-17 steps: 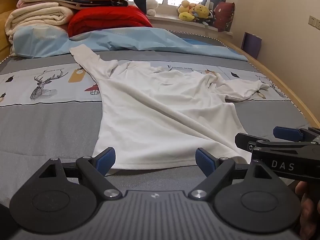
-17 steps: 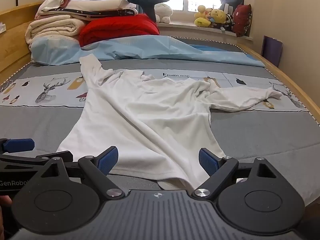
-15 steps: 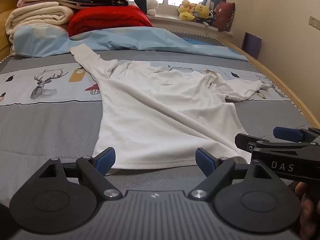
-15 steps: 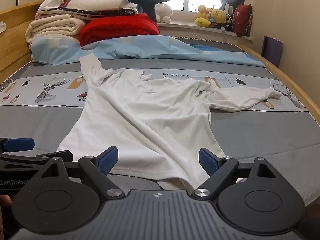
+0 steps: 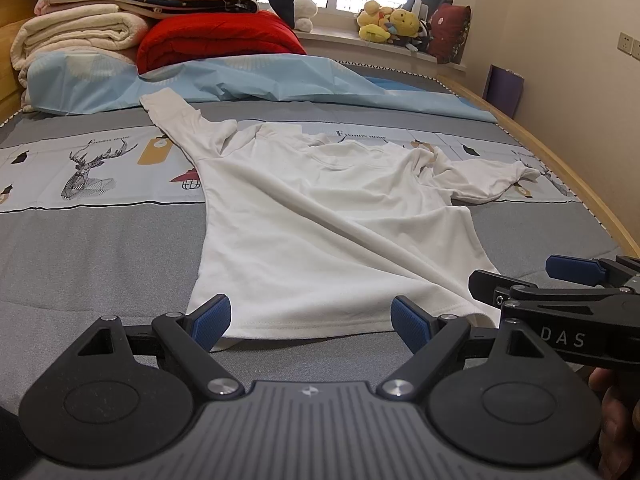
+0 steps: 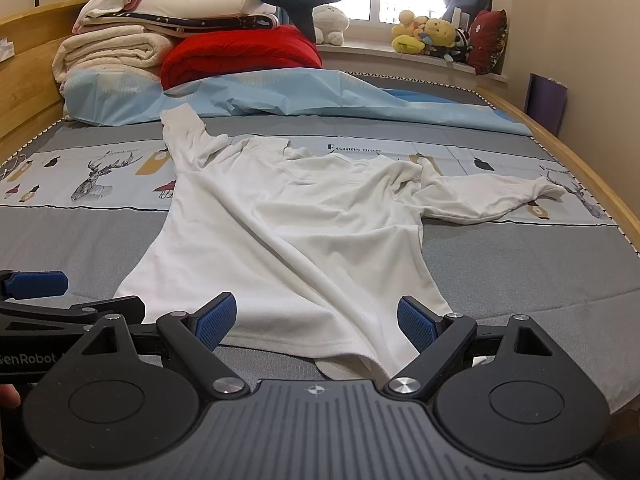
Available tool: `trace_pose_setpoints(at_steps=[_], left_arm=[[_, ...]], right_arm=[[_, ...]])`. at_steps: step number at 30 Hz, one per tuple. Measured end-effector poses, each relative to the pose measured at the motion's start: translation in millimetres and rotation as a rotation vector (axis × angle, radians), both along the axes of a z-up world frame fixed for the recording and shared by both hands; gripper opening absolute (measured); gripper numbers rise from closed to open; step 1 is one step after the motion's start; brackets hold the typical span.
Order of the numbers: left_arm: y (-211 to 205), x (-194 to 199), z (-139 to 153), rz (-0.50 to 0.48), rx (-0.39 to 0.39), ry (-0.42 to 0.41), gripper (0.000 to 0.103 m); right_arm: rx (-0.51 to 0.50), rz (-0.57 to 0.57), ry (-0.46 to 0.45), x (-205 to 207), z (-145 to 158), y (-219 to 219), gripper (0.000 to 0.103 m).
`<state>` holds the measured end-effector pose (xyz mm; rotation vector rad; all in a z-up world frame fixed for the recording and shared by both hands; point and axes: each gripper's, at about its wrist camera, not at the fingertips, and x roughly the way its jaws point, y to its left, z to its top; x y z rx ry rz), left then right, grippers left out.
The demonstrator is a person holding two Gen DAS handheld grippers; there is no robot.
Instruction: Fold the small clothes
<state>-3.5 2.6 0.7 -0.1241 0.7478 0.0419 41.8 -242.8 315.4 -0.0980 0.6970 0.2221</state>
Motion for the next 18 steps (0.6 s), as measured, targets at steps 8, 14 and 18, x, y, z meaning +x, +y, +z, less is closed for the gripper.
trace_pose_setpoints(at_steps=[8,14,18], left_arm=[[0,0,1,0.000,-0.001,0.001,0.090],[2,3,1,-0.002,-0.002,0.002,0.090],[3,2,4,-0.004,0.000,0.000,0.090]], right_arm=[[-0.002,0.004,0.004,0,19,-16,0.089],[-0.003,0.009,0.003,2,29,-25,0.089],[-0.002,0.010,0.005,2,34,-26,0.088]])
